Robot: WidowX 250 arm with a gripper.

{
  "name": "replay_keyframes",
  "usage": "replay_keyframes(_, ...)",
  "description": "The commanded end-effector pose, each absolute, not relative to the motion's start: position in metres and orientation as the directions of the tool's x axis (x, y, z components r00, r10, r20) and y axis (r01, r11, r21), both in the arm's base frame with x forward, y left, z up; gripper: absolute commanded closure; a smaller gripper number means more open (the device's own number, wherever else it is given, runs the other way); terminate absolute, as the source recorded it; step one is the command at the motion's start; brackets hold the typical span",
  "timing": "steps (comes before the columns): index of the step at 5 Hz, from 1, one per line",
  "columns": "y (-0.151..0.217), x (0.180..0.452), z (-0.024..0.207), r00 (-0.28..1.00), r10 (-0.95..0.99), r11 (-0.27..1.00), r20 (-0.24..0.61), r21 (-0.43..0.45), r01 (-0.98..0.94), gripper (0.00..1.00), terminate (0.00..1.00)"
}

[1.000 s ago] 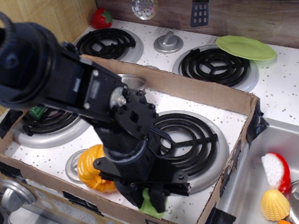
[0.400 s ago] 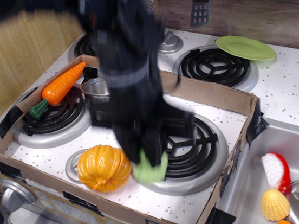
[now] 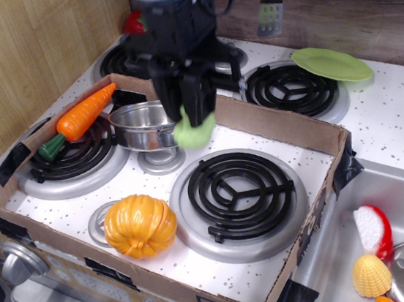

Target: Put broccoli in pot

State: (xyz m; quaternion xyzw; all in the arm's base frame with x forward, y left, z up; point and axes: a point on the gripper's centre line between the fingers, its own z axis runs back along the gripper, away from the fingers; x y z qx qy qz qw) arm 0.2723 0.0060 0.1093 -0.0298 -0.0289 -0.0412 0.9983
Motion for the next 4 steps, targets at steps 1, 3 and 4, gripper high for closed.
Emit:
replay_keyframes(1, 0.015, 0.341, 0.112, 0.971, -0.207, 0.976, 0.121, -0.034, 0.213, 1.0, 0.0)
replay_keyframes(3, 0.034, 0.347, 0.119, 0.967, -0.191, 0.981, 0.17, 0.015, 0.191, 1.0, 0.0)
replay_keyframes(4, 0.044, 0.347, 0.117, 0.958, -0.206, 0.978, 0.198, 0.006, 0.209, 1.0, 0.0)
